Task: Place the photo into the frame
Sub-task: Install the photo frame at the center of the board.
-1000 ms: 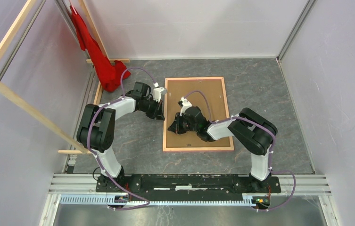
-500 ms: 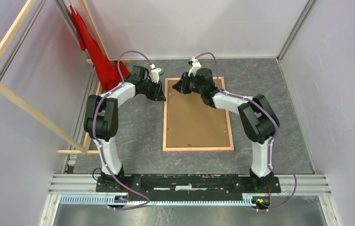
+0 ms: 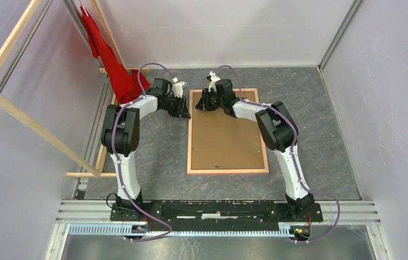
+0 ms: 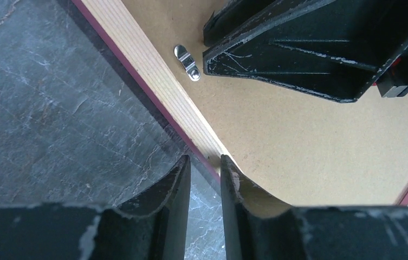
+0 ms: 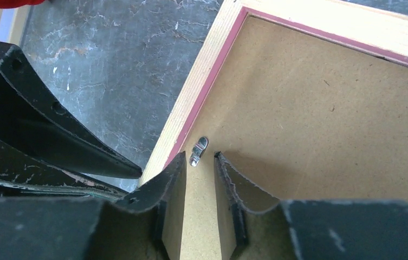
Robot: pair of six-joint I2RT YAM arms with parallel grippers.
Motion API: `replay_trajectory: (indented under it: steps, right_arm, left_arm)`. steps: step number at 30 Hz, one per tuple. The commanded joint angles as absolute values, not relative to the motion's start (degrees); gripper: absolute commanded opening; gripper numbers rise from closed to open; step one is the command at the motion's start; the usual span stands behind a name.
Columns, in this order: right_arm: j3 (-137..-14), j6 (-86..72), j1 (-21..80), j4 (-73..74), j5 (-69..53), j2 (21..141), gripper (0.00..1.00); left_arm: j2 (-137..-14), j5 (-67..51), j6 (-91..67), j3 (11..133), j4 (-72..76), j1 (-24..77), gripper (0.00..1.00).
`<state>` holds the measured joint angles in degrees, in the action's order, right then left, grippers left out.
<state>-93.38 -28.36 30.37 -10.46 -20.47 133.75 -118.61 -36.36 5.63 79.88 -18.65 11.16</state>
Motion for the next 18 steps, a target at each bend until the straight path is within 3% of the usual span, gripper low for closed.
replay_trajectory:
  steps: [1, 13, 18]
  right_arm:
    - [-96.33, -27.77, 30.38, -10.21, -21.25, 135.01, 0.29]
    - [-95.99, -29.48, 30.49, -12.48, -23.56, 137.01, 0.26]
    - [-96.15, -30.39, 30.5, -13.46, -25.12, 137.96, 0.26]
  left_arm:
    - [-119.98, -36.92, 2.33, 79.14, -15.36, 10.98, 0.31]
    - [-120.89, -37.04, 1.85, 78.57, -15.05, 11.05, 0.2]
    - [-120.85, -36.85, 1.93, 78.49, -15.12, 11.25, 0.11]
